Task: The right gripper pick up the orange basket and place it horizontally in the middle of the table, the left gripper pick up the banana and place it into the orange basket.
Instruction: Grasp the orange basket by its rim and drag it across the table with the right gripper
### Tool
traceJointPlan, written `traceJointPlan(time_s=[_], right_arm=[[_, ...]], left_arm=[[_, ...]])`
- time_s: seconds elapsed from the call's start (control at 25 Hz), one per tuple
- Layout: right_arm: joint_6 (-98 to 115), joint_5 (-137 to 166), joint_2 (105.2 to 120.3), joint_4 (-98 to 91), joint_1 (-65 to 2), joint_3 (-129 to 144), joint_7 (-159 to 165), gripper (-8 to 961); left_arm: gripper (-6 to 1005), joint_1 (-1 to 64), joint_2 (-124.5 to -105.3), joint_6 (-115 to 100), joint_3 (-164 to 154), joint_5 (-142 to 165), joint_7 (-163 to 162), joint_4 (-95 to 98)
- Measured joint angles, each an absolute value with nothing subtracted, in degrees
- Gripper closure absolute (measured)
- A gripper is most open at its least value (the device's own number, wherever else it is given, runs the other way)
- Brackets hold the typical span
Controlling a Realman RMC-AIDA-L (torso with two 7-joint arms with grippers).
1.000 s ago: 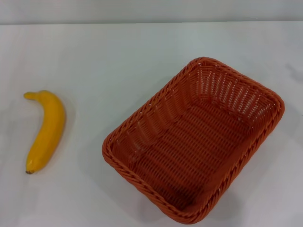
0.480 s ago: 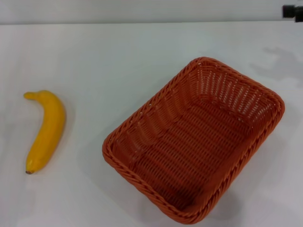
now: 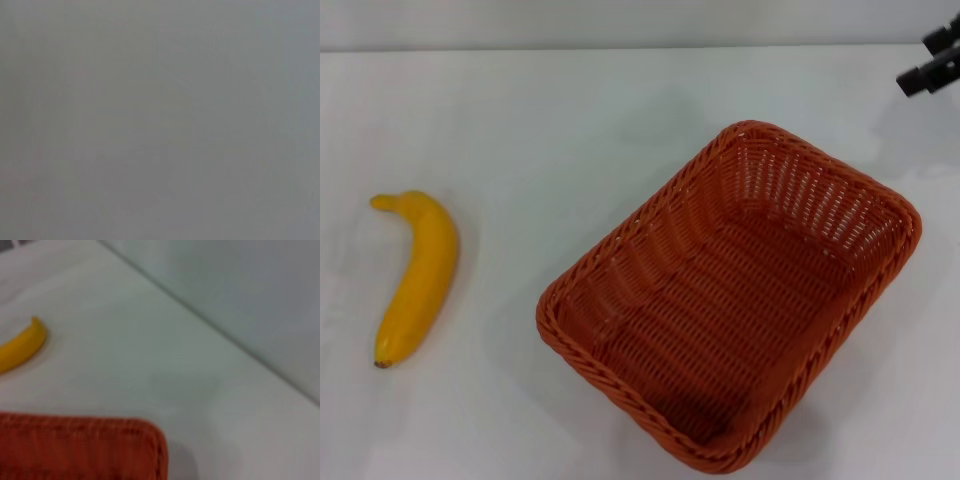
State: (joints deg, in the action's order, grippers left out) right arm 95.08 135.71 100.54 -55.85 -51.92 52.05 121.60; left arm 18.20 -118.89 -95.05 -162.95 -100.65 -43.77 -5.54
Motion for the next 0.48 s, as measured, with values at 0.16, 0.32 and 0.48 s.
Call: traceJointPlan(time_s=[0.16,0.32,0.48], right_arm=[[97.15,140.85,101.0,-52.23,-56.46,52.31,123.93,265],[97.84,142.27,102.7,-50.38,-58.57,52.96,124.71,272],[97.89,144.25,105.41,-50.24,-59.65,54.3,125.28,278]], left_arm=[[121,18.49,-118.91,-95.05,-162.95,-100.37,-43.89,-5.6],[121,18.65,-118.91,-94.91,-162.95,-100.12,-43.54,-5.62],[121,18.69,-118.95,-94.91,-162.95,-100.02,-43.02,-5.63]])
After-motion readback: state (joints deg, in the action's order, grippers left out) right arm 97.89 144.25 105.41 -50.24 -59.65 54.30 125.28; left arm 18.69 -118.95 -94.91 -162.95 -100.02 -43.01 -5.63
